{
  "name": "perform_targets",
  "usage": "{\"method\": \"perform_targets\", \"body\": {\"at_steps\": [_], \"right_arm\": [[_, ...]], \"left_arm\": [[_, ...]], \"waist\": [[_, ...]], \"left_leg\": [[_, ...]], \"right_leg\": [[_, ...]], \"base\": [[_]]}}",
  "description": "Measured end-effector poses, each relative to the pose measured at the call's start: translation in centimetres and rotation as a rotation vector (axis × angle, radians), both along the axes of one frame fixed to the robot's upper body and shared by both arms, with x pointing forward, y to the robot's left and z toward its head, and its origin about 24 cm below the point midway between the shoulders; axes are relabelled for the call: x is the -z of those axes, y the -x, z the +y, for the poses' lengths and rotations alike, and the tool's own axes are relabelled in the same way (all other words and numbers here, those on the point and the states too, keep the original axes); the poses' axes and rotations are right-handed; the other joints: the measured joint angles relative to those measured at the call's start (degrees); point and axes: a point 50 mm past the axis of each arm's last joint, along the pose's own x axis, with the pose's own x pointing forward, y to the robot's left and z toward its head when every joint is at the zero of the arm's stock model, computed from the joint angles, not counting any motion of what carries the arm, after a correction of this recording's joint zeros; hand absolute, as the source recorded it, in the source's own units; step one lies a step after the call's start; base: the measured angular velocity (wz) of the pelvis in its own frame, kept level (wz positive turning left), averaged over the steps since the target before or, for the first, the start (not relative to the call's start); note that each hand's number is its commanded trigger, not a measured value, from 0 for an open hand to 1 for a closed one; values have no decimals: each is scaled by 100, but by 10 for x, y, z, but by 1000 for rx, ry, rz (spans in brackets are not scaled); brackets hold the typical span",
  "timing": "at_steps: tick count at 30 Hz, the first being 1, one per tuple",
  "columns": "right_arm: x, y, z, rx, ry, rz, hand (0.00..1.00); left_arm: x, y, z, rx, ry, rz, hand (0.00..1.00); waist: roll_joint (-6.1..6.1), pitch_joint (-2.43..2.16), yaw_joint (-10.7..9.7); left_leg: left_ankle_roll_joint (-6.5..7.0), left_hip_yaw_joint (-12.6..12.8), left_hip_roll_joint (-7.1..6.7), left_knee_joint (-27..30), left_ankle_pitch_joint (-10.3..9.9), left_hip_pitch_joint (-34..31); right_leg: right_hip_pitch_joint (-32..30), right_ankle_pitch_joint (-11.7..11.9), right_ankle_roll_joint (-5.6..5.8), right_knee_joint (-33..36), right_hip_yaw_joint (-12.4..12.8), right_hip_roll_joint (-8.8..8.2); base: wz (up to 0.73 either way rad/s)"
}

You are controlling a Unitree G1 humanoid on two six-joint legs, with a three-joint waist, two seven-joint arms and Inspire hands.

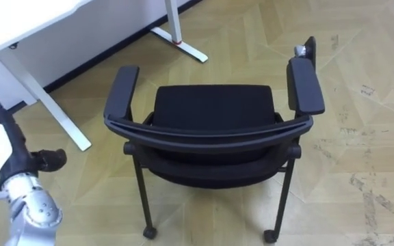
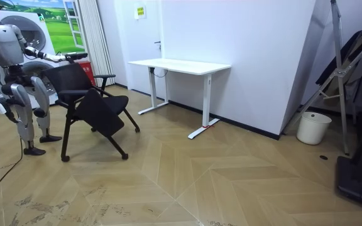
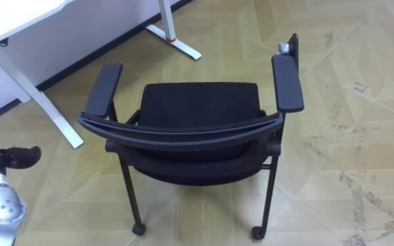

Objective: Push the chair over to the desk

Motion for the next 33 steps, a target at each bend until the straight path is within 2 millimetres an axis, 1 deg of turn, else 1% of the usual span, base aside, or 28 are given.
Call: {"method": "perform_targets", "body": {"at_steps": [2,4,7,10,12,14,17,20,22,27,30,33], "right_arm": [[0,0,0,-4,2,0,0],[0,1,0,0,2,-1,0],[0,-3,0,-4,4,-15,0],[-1,-4,-2,-10,3,-25,0],[-2,-4,-4,-9,6,-28,0],[-3,-6,-7,-15,15,-34,0],[-4,-7,-11,-20,28,-34,0],[-6,-10,-15,-20,41,-38,0],[-7,-14,-16,-20,44,-45,0],[-8,-22,-17,-22,46,-58,0],[-8,-22,-17,-23,47,-56,0],[-7,-21,-17,-22,52,-46,0]], "left_arm": [[1,-1,-5,37,-39,25,0],[1,-3,-8,77,-87,47,0],[0,-6,-13,133,-132,68,0],[-2,-10,-20,221,-179,102,0],[-5,-14,-25,298,-246,137,0],[-6,-15,-24,332,-286,173,0],[-11,-17,-21,359,-358,225,0],[-15,-21,-16,358,-377,255,0],[-22,-23,-15,367,-389,254,0],[-46,-30,-17,409,-431,205,0],[-53,-32,-21,430,-433,189,0],[-53,-32,-23,443,-429,201,0]], "waist": [[2,-2,-21],[13,-8,-83],[51,-28,-102],[92,-18,-145],[122,-10,-161],[162,-3,-164],[195,-11,-176],[231,-15,-184],[237,-11,-219],[293,24,-236],[330,41,-248],[332,47,-257]], "left_leg": [[0,2,1,4,0,-4],[0,-3,1,13,0,-20],[0,3,2,14,0,-31],[0,1,1,15,0,-39],[0,7,4,11,0,-44],[0,16,4,3,0,-44],[0,22,4,-4,0,-43],[0,20,2,-7,0,-41],[0,8,3,-7,0,-41],[0,-5,1,-8,0,-42],[0,-5,1,-9,0,-43],[0,-4,3,-10,0,-44]], "right_leg": [[4,1,-1,0,-4,1],[8,1,-1,0,-18,1],[-13,1,-2,1,5,4],[-26,1,-2,-2,3,3],[-34,2,-3,-3,1,3],[-43,2,-3,-2,5,-2],[-51,2,-3,-3,14,-2],[-47,2,-3,-4,12,-3],[-39,2,-3,-4,1,-1],[-39,2,-2,-11,-1,2],[-34,2,-2,-11,-7,2],[-34,2,-2,-11,-4,6]], "base": [[0],[2],[0],[0],[0],[-3],[-1],[0],[3],[0],[0],[0]]}}
